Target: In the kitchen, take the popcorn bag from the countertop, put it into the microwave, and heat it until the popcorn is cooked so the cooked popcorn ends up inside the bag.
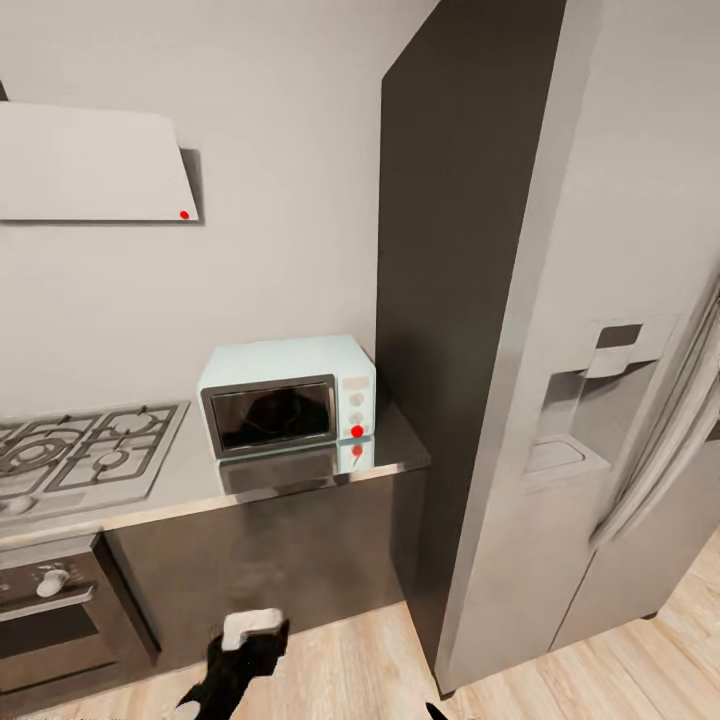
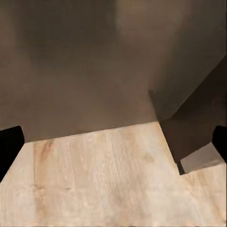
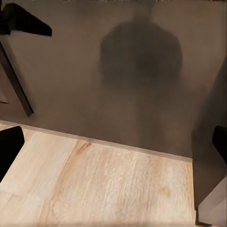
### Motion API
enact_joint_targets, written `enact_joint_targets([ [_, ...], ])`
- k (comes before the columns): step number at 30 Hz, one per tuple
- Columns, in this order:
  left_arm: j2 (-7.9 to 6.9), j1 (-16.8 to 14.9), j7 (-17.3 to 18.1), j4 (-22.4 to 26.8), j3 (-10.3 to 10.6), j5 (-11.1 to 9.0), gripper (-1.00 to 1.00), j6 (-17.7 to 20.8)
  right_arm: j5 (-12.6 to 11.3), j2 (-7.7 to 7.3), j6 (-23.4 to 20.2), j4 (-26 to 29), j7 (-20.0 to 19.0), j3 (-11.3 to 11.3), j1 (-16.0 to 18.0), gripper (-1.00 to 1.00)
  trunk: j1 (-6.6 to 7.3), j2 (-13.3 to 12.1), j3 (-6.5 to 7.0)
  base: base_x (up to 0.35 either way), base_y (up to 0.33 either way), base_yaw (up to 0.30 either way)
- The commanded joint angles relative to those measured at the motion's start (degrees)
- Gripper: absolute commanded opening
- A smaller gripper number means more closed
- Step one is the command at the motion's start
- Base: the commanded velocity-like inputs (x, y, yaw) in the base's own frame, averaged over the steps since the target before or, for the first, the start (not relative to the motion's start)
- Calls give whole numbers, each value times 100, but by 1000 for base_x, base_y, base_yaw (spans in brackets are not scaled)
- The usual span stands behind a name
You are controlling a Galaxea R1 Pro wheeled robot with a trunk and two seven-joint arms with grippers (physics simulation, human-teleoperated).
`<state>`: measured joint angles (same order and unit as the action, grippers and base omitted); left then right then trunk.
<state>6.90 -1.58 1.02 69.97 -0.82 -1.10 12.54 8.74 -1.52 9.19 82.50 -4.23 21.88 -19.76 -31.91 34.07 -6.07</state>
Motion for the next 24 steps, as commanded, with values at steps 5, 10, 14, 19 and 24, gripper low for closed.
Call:
enact_joint_targets([
  [5, -227, 1175, -38, -408, -362, -42, 100, 1, 48, 52, -40, 79, 5, -19, 44, 100, -3, 7, -7, -3, 0, 0],
  [10, -273, 944, -33, -2020, -1407, -48, 100, -777, 151, 529, -1852, 703, 48, 74, 1373, 100, -3, 7, -7, 0, 0, 0],
  [14, -281, 478, -35, -3484, -1559, -56, 100, -1683, 129, 1110, -3838, 731, 102, 207, 3591, 100, -3, 7, -7, 0, 0, 0],
  [19, -275, 254, -39, -4193, -1608, -58, 100, -2143, -761, 1152, -4713, -1299, 533, 196, 6109, 100, -3, 7, -7, 0, 0, 0],
  [24, -279, 230, -41, -4370, -1609, -60, 100, -2197, -2801, 1152, -3970, -4664, 1156, 215, 8346, 100, -3, 7, -7, 0, 0, 0],
])
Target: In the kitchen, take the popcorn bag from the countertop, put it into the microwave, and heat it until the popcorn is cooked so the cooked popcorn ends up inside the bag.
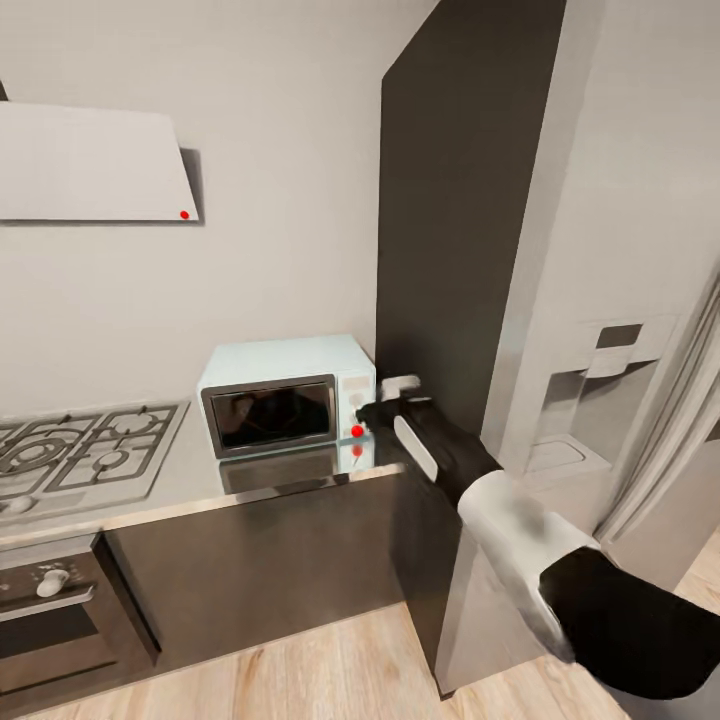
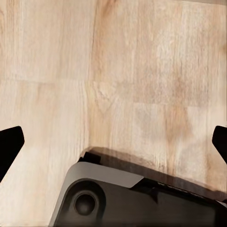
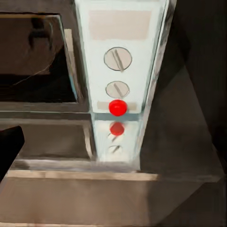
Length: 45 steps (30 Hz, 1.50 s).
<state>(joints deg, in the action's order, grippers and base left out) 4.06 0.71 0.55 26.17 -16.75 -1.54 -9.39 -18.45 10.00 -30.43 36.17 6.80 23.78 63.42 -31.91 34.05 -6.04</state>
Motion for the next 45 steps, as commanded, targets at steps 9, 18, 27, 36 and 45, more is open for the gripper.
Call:
enact_joint_targets([
  [9, -8, -54, 7, -78, -3, -9, 100, -10, -421, 0, 276, -895, 117, 187, 539, 100, -2, 10, -11, 19, 53, 0],
  [18, -19, -107, 7, -147, -3, -9, 100, -11, -420, 0, 213, -981, 80, 258, 495, -100, -2, 10, -11, 13, 307, 0],
  [27, -18, -106, 7, -147, -3, -5, 100, -11, -392, 0, 278, -1276, 118, 546, 365, -100, -2, 10, -11, 0, 22, 0],
  [36, -11, -106, 7, -147, -3, -4, 100, -11, -385, 0, 424, -1640, 119, 668, 329, -100, -2, 10, -11, 0, 0, 0],
  [45, -8, -106, 7, -147, -3, -6, 100, -11, -388, 0, 490, -1648, 119, 680, 277, -100, -2, 10, -11, 183, 0, 0],
])
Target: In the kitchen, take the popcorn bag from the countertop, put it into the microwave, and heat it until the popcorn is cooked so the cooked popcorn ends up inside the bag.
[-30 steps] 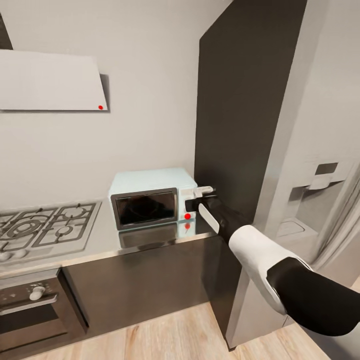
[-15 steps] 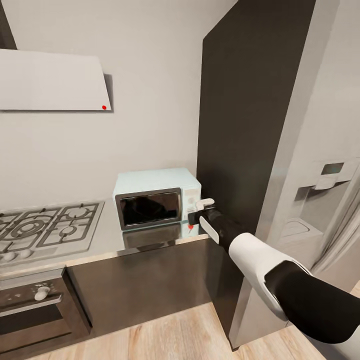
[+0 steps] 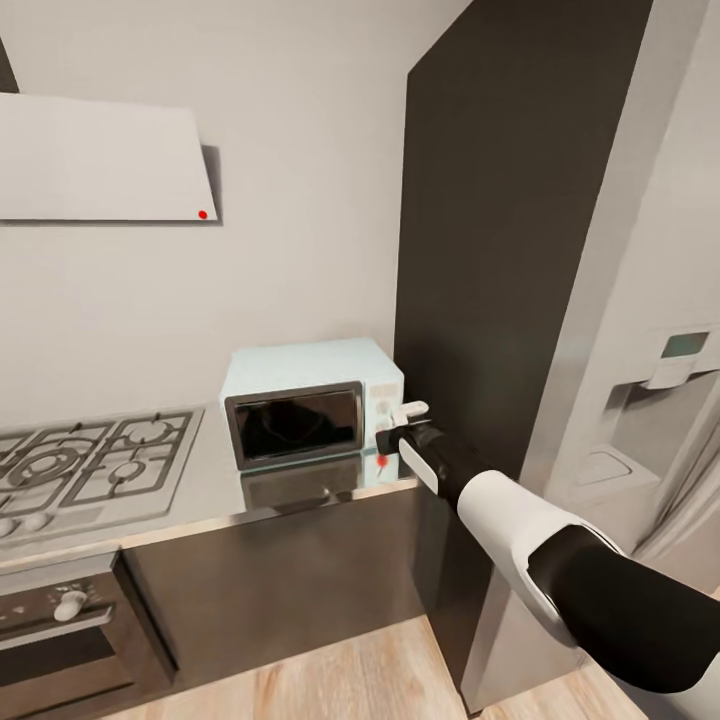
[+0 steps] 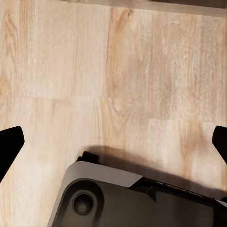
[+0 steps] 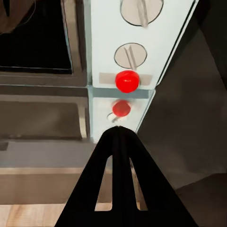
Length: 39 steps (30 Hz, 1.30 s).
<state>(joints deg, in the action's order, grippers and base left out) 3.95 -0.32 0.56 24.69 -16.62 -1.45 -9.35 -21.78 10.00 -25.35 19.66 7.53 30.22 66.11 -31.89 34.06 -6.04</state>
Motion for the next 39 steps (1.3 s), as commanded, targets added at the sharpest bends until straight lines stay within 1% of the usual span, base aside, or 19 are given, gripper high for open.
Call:
enact_joint_targets([
  [1, 7, -3, 6, 1, -16, -14, 100, -14, -54, 0, 63, 0, 47, 39, 7, -100, -4, 9, -11, 88, 0, 0],
  [6, 9, -3, 6, 1, -11, -13, 100, -14, -60, 0, 151, -57, 47, 45, 13, -100, -4, 9, -11, 25, 0, 0],
  [11, 9, -3, 6, 1, -8, -13, 100, -14, -63, 0, 694, -401, 46, 37, 22, -100, -4, 9, -11, 1, 0, 0],
  [14, 9, -3, 6, 1, -6, -12, 100, -14, -63, 0, 930, -567, 47, 36, 20, -100, -4, 9, -11, 0, 0, 0],
  [16, 9, -3, 6, 1, 1, -7, 100, -14, -63, 0, 973, -607, 47, 27, 23, -100, -4, 9, -11, 0, 0, 0],
  [20, 14, -3, 6, 1, 16, 31, 100, -14, -57, 0, 878, -629, 45, 27, 51, -100, -4, 9, -11, 0, 0, 0],
  [24, 18, -3, 8, 1, 21, 35, 100, -14, -47, 0, 954, -634, 44, 65, 27, -100, -4, 9, -11, 8, 0, 0],
  [28, 18, -3, 7, 1, 30, 39, 100, -14, -52, 0, 1135, -631, 23, 108, -72, -100, -4, 9, -11, 246, 0, 0],
  [33, 18, -3, 13, 0, 37, 42, 100, -15, -56, 0, 1229, -630, -1, 115, -158, -100, -4, 9, -11, 288, 0, 0],
  [39, 18, -3, 14, 1, 25, 32, 100, -133, -59, 0, 1319, -630, -1, 115, -297, -100, -4, 9, -11, 32, 0, 0],
])
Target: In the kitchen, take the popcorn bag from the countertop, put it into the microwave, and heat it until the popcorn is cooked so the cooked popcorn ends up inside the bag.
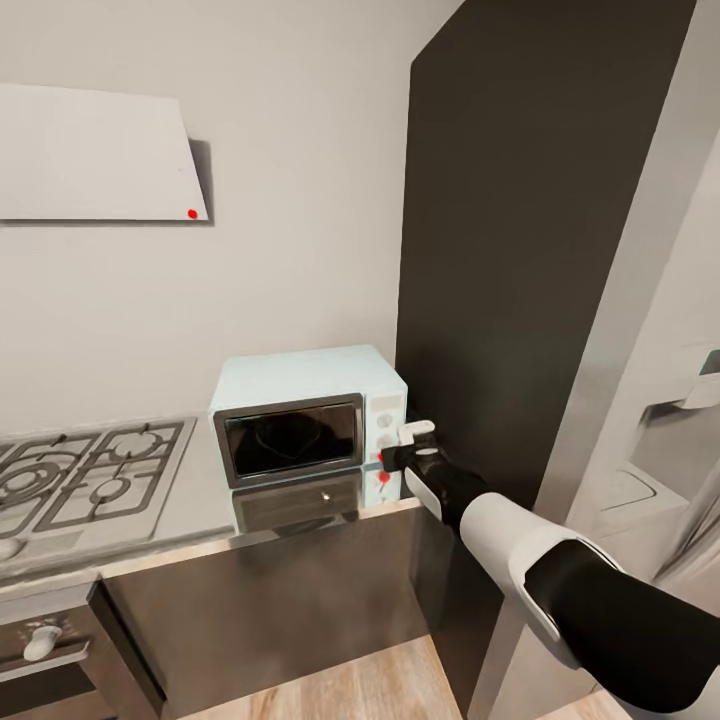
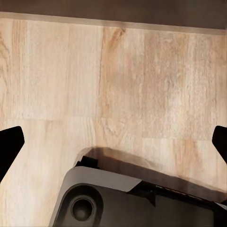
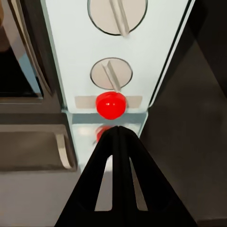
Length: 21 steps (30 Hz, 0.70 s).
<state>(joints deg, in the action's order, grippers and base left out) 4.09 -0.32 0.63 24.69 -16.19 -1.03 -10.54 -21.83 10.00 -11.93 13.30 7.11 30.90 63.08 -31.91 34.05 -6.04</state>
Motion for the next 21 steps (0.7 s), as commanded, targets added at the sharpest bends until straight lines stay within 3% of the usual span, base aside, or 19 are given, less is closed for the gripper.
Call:
enact_joint_targets([
  [1, 4, -3, 7, 0, -20, -11, 100, -19, -55, 0, -22, 5, 39, 47, -1, -100, -2, 9, -11, 3, 0, 0],
  [10, 4, -3, 7, -8, 1, 11, 100, -25, -58, 0, -12, 14, 39, 47, -105, -100, -2, 9, -11, 187, 67, 0],
  [21, 4, -3, 4, -8, -30, 3, 100, -27, -81, 0, 216, 7, 45, 40, -199, -100, -2, 9, -11, 13, 6, 0],
])
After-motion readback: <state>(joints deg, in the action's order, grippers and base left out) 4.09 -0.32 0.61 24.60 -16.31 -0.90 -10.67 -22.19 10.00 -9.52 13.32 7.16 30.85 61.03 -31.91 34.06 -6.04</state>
